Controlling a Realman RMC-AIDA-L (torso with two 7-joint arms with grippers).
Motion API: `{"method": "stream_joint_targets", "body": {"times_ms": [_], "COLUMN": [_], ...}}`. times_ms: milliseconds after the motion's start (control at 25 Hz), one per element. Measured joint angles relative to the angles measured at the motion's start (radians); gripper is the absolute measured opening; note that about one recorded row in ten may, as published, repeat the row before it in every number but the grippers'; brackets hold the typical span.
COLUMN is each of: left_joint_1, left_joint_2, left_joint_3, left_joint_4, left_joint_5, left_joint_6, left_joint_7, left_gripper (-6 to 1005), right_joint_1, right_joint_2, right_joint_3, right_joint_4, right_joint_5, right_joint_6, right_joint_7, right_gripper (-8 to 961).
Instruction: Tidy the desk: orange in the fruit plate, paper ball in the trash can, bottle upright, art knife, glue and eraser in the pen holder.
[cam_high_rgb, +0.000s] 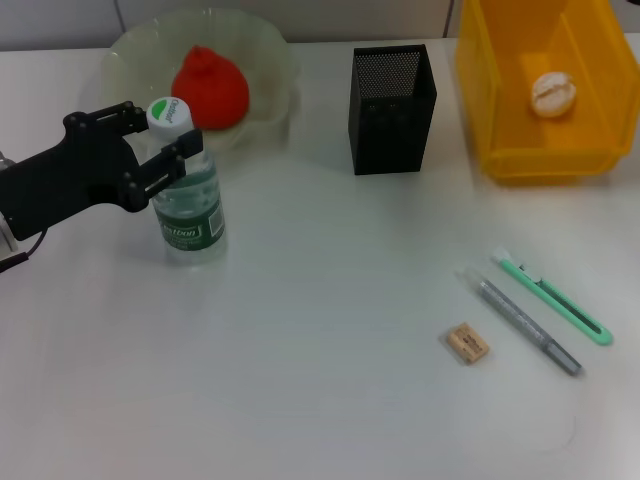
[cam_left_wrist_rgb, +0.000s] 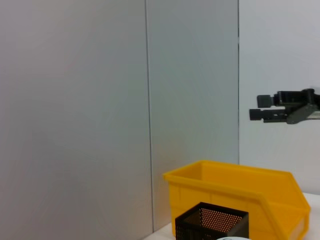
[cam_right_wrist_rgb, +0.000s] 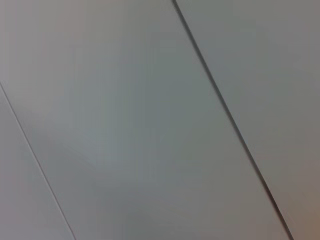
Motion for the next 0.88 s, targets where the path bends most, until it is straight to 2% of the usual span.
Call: {"method": "stream_joint_targets", "body": {"times_ms": [520, 600, 880], "left_joint_1": [-0.019, -0.019, -0.019], "left_joint_2": [-0.002, -0.002, 0.0], "left_joint_3": [-0.011, -0.011, -0.011], "left_joint_4": [-0.051, -0.051, -0.04], "left_joint_5": [-0.047, -0.047, -0.096], "left_joint_6": [-0.007, -0.005, 0.051], "left_joint_7": [0.05, 0.051, 0.042], "left_gripper": [443, 529, 529], "right_joint_1": [-0.016, -0.016, -0.012], "right_joint_2": [0.0, 0.0, 0.0], "right_joint_3": [0.0, 0.0, 0.0], "right_joint_4": [0.008, 0.008, 0.008], "right_joint_5": [0.018, 0.021, 0.021], "right_joint_6": [-0.001, 0.0, 0.001], "right_joint_7": [-0.016, -0.017, -0.024], "right_gripper": [694, 694, 694]}}
